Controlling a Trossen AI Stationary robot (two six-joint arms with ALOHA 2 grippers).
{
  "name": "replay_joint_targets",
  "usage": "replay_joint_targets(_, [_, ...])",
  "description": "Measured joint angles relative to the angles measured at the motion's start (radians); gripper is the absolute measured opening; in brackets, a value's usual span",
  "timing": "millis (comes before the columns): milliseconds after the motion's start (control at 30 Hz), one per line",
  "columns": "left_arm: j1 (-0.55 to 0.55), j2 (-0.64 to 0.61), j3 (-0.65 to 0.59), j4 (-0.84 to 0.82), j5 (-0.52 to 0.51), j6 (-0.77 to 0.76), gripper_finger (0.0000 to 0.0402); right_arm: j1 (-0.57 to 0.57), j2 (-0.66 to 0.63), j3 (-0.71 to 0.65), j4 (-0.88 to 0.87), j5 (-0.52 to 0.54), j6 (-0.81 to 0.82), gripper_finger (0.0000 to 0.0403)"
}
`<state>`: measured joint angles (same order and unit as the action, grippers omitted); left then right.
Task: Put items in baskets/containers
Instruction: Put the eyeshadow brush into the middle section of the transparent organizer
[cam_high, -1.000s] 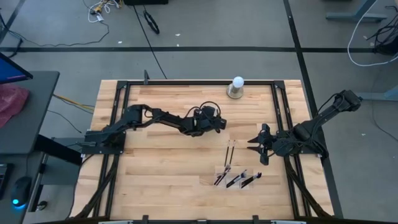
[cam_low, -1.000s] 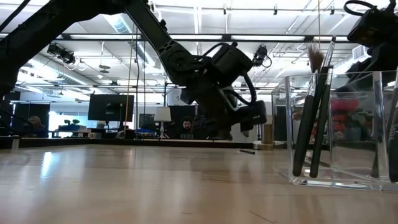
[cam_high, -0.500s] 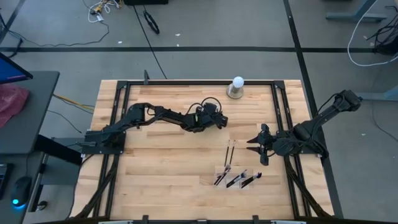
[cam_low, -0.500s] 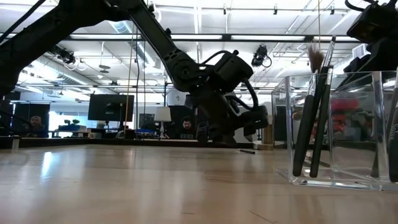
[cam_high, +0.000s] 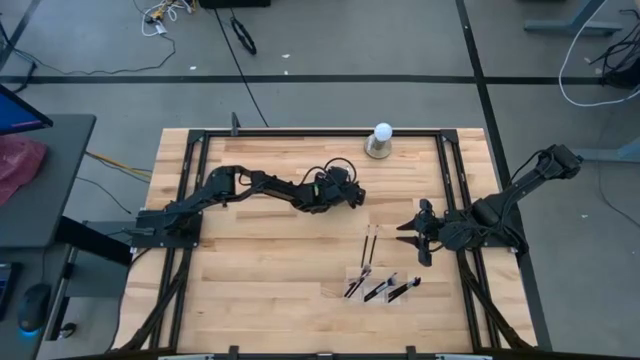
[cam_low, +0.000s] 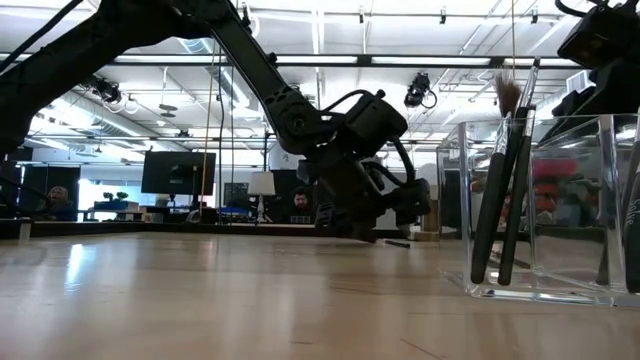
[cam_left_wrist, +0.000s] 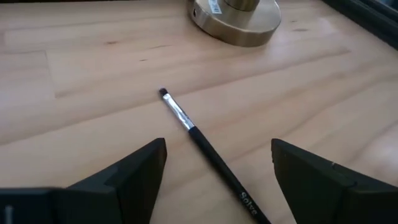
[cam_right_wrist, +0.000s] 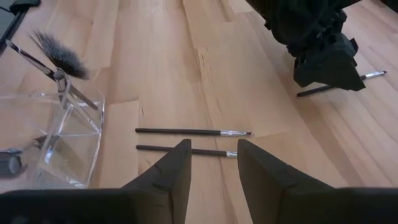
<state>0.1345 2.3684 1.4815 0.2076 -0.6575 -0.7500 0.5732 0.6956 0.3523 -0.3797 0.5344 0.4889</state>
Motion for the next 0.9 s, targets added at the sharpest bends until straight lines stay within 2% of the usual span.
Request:
replay_joint_targets(500, [-0.015, -0.011, 0.003, -0.192, -0.029, 0.017, 0.0261, 0.000, 0.000, -0.036, 0.048, -0.004, 0.007, 0.0131])
replay_joint_targets(700, [-0.019, -0.045, -0.001, -0.272, 0.005, 0.011, 0.0251, 0.000, 0.000, -0.036, 0.049, -0.011, 0.007, 0.0131])
replay_joint_targets(900, [-0.009, -0.059, -0.002, -0.268, 0.088, 0.121, 0.0243, 0.000, 0.000, -0.037, 0.049, -0.011, 0.007, 0.0131])
